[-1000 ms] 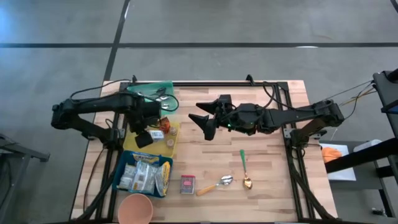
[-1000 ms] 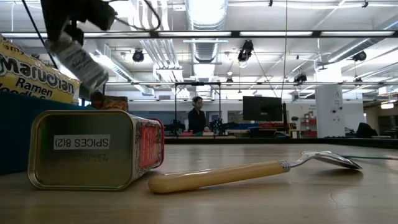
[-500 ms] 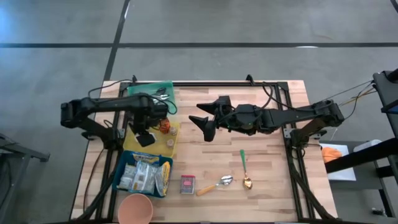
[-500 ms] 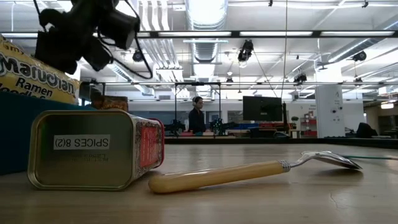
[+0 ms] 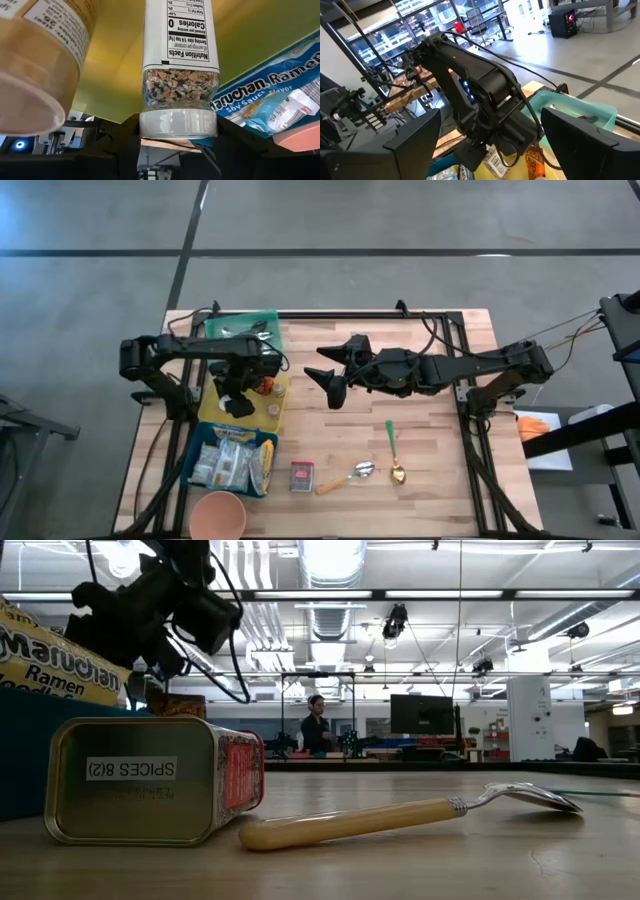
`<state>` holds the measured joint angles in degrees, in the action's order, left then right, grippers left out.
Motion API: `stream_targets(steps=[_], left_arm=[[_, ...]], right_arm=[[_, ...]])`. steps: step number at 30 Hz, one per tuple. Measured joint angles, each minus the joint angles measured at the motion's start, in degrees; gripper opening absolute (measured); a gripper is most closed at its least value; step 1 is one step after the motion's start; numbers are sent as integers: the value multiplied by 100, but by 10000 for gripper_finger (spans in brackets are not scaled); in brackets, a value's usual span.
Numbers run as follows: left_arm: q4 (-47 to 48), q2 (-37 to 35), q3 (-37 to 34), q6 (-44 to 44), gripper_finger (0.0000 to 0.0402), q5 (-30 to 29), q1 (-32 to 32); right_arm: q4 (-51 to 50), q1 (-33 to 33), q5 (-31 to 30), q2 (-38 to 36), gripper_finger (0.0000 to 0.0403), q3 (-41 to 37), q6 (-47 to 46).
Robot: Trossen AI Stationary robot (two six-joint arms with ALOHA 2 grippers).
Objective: Pick & Place Food Item
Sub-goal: Put the white seasoning bottle into the yellow bin
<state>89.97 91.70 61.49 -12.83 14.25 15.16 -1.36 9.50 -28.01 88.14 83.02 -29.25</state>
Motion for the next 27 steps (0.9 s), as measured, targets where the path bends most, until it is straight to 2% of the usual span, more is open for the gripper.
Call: stream_targets(steps=[10, 27], left_arm=[[2, 308, 2, 106, 207, 40, 0], [3, 336, 2, 45, 207, 42, -7]], right_arm=[[-164, 0, 2, 0, 340, 0, 120], [-184, -2, 0, 0, 340, 0, 407]])
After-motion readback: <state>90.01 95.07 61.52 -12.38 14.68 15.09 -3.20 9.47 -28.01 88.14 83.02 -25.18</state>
